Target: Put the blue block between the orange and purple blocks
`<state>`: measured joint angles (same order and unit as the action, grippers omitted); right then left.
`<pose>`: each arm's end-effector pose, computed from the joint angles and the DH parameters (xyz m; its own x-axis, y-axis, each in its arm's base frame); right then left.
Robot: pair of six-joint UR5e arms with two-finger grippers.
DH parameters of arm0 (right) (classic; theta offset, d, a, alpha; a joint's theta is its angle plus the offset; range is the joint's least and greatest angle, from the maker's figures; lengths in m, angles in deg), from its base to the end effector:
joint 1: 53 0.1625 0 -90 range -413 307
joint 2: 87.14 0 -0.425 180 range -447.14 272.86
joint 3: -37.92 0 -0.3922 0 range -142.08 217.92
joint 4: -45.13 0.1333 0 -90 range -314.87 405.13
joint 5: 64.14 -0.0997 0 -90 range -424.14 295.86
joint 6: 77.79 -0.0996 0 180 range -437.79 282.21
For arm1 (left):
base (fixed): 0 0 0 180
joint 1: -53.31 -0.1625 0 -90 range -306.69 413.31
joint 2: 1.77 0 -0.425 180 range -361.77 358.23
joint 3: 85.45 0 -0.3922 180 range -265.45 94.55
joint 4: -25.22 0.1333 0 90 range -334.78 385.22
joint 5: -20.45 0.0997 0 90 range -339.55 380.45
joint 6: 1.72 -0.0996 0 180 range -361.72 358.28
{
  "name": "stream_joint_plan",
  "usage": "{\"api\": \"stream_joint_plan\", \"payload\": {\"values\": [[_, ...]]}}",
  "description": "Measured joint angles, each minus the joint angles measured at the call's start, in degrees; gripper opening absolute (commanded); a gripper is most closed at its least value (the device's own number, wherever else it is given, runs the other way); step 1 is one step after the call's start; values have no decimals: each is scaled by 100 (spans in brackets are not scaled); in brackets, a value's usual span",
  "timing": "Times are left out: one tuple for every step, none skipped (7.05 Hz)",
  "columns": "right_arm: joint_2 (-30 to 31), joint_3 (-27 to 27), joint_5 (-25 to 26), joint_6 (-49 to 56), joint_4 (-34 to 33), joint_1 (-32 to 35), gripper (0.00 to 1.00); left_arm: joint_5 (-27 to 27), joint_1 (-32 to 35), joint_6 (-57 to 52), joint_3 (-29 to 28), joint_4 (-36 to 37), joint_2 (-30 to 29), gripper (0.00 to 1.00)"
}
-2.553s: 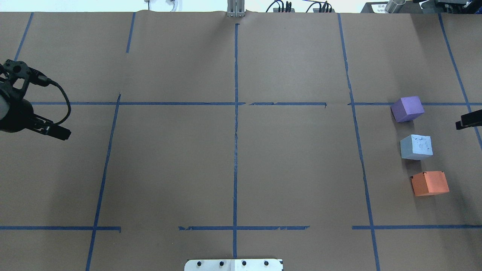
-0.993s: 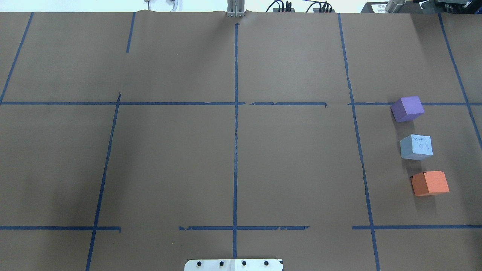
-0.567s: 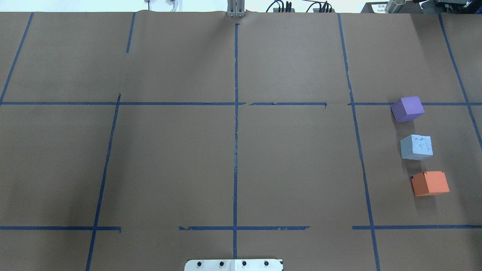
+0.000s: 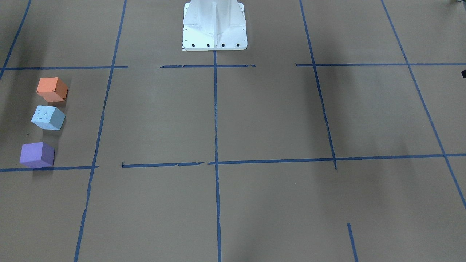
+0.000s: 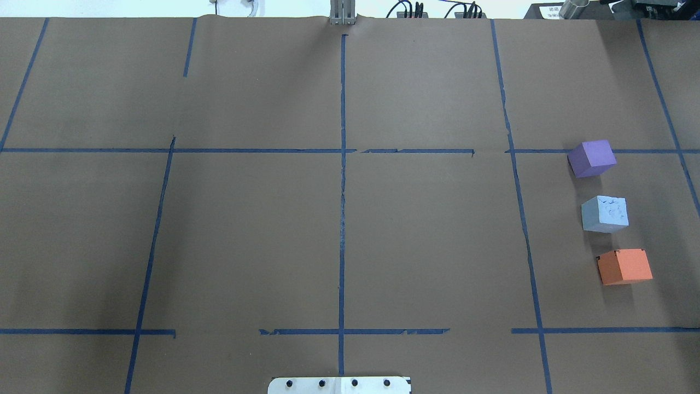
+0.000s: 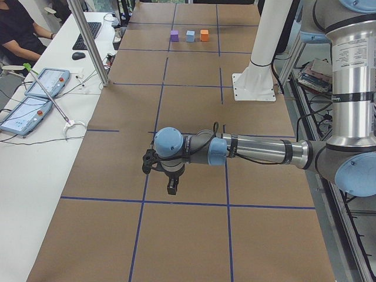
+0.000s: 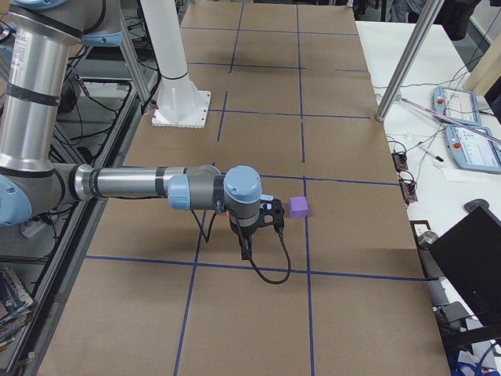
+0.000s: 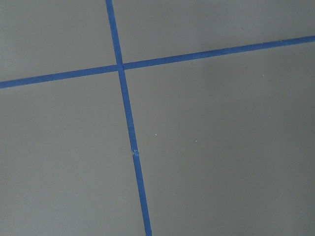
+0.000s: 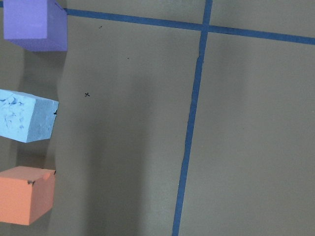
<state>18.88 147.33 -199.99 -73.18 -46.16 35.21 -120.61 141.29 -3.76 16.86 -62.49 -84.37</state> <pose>0.0500 -0.3781 0.6135 0.6906 -0.1282 0.7118 0.0870 0.9917 0.0942 -0.0403 -0.4402 0.6084 0.6252 0.0932 -0.7749 -0.0575 0.9956 0.0733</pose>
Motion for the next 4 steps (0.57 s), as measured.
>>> {"api": "stream_joint_plan", "payload": {"values": [[-7, 6, -1, -102, 3, -21, 100, -23, -4, 46, 34, 2, 15, 100], [-9, 8, 3, -162, 9, -33, 100, -32, -11, 76, 59, 3, 9, 100], [-10, 9, 6, -186, 12, -37, 100, -33, -14, 91, 87, -4, 10, 100], [-9, 8, 9, -194, 16, -39, 100, -22, -16, 94, 125, -8, 17, 100]]}}
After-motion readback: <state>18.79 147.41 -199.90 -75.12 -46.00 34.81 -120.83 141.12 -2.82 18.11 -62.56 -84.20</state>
